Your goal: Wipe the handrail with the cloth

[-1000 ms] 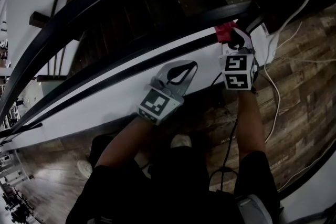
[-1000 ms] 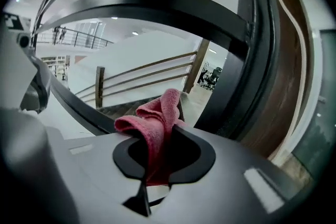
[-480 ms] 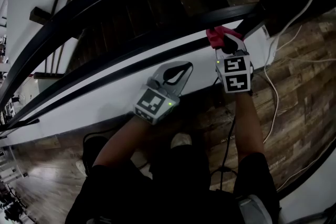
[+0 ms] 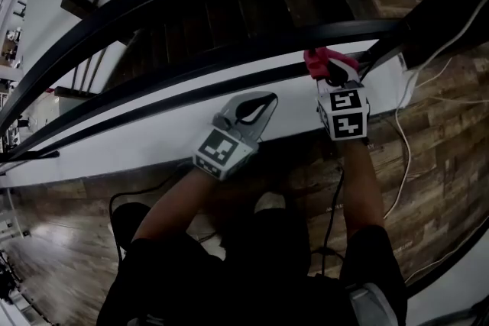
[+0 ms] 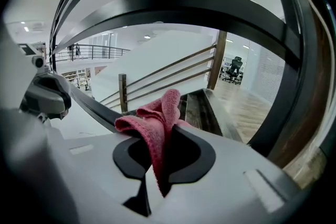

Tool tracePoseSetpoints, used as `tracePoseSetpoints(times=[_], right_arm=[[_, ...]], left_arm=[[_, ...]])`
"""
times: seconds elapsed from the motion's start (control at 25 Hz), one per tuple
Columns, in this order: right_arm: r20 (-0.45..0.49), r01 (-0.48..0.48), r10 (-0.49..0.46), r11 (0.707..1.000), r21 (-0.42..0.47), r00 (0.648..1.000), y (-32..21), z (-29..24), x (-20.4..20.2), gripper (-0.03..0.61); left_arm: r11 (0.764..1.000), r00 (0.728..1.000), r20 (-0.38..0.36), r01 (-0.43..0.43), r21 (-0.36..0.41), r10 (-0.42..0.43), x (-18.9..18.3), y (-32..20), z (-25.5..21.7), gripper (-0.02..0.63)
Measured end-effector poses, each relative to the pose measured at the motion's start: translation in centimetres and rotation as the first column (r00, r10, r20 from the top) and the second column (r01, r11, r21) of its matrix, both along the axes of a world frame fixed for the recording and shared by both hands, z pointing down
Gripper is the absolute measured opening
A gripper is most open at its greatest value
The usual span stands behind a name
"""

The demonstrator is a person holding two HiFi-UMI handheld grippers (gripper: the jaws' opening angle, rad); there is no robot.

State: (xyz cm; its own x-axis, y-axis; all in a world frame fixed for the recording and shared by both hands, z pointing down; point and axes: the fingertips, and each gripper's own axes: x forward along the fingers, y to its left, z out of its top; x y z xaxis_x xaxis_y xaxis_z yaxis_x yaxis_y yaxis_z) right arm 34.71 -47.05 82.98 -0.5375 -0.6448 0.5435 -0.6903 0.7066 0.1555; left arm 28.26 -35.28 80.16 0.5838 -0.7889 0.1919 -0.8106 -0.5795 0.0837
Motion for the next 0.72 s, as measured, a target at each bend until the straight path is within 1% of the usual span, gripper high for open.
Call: tracePoseSetpoints(times=[0.08,0.16,0.24,0.36,0.52,0.64,0.72], right_arm=[[0.005,0.018,-0.018,1.000,-0.010,1.000,0.5,0.0,-0.9,0.044],[0.018,0.031,-0.030,0.999,-0.019,0.999,0.8,0.1,-1.6,0.044],[0.026,0.046,-0.045,0.998,-0.031,0.999,1.1,0.3,-2.3,0.044],[0.031,0.071,-0.070,0.997,-0.042,0.997,1.8,0.2,-3.5,0.044],[0.030,0.104,-0.103,0.994,-0.045,0.994,2.7,0.1,-5.2,0.044],[0.008,0.114,-0.114,0.992,-0.051,0.993,3.4,0.2,-6.0,0.044],[-0.003,0.129,-0.130,0.990,-0.053,0.992,4.0,0.2,-6.9,0.044]], left_arm=[[1.000,1.000,0.004,0.016,0.009,-0.016,-0.6,0.1,0.1,-0.002],[1.000,1.000,0.006,0.023,0.001,-0.023,-0.9,0.3,0.3,-0.002],[1.000,1.000,0.004,0.026,-0.010,-0.026,-1.0,0.5,0.6,-0.002],[1.000,1.000,0.004,0.023,0.001,-0.023,-1.3,0.7,0.6,-0.002],[0.999,1.000,0.004,-0.001,-0.050,0.001,-2.0,1.5,1.1,-0.002],[0.998,1.000,0.029,0.002,-0.061,0.000,-3.4,2.4,1.5,-0.002],[0.997,1.000,0.025,0.008,-0.075,-0.006,-4.5,2.9,1.7,-0.002]])
